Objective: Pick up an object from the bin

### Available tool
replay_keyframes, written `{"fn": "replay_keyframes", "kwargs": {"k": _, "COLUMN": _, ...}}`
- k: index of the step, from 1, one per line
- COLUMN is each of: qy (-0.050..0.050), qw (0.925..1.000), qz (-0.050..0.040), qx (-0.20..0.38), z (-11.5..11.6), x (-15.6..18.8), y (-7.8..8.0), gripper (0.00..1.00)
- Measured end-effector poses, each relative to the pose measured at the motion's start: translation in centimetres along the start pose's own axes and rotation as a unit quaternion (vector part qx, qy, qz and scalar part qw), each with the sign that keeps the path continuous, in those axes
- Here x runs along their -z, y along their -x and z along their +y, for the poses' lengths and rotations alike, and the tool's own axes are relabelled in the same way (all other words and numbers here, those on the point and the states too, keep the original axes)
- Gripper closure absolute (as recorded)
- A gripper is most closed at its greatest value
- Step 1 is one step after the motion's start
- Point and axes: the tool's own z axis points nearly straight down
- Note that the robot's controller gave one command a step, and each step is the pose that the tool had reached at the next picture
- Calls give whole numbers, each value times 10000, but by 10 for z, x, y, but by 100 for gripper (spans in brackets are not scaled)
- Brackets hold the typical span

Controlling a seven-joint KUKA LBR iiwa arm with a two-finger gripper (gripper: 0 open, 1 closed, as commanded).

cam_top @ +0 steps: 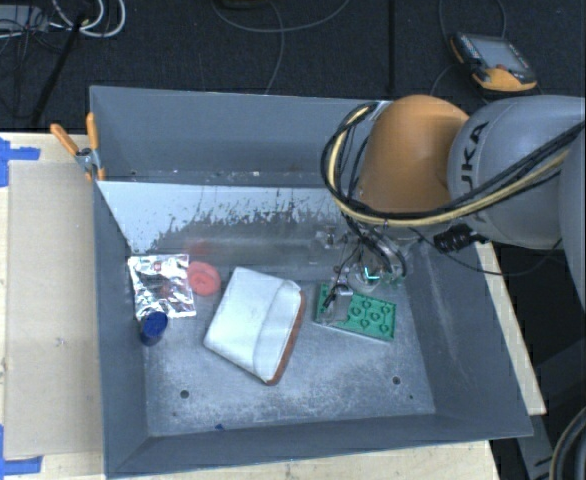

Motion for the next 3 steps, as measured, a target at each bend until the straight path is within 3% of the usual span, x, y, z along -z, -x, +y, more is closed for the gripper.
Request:
{"fn": "replay_keyframes", "kwargs": {"k": 1, "qy": -14, "qw": 10000, "qz": 0, "qx": 36, "z": -71, "x": -80, "y": -6, "gripper": 0}}
{"fn": "replay_keyframes", "kwargs": {"k": 2, "qy": 3, "qw": 9873, "qz": -35, "qx": -1587, "z": -77, "x": -45, "y": -35, "gripper": 0}}
{"fn": "replay_keyframes", "kwargs": {"k": 3, "qy": 8, "qw": 9568, "qz": -37, "qx": -2909, "z": -74, "x": -46, "y": -28, "gripper": 0}}
